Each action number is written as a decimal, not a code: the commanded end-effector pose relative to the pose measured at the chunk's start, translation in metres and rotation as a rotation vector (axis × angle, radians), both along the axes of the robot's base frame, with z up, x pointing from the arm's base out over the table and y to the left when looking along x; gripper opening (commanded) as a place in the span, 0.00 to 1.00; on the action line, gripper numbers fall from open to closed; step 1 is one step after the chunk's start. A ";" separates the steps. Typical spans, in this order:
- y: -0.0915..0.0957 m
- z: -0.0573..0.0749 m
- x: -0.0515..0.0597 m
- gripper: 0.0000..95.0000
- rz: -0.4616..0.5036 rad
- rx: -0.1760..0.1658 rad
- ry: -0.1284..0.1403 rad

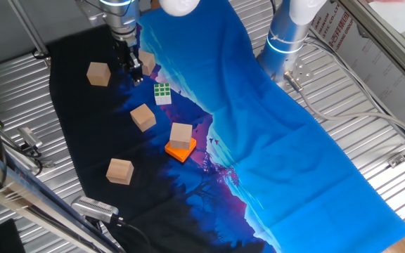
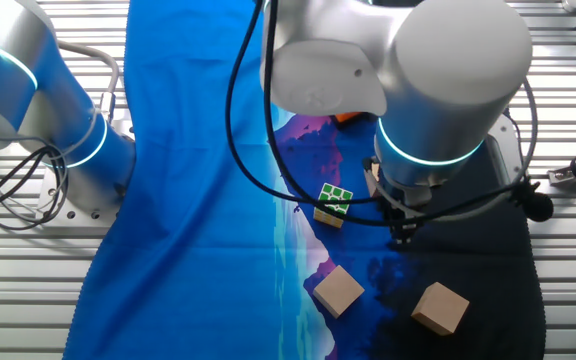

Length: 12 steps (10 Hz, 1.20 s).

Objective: Stack the blocks in a vertical line of five

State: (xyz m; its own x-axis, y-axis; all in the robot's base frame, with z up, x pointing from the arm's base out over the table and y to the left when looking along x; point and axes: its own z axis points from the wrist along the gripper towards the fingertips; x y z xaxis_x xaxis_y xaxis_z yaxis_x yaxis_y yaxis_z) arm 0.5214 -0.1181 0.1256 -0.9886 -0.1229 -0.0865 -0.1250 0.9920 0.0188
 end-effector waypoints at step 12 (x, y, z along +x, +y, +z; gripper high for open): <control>0.000 0.000 0.001 0.20 0.024 0.081 0.160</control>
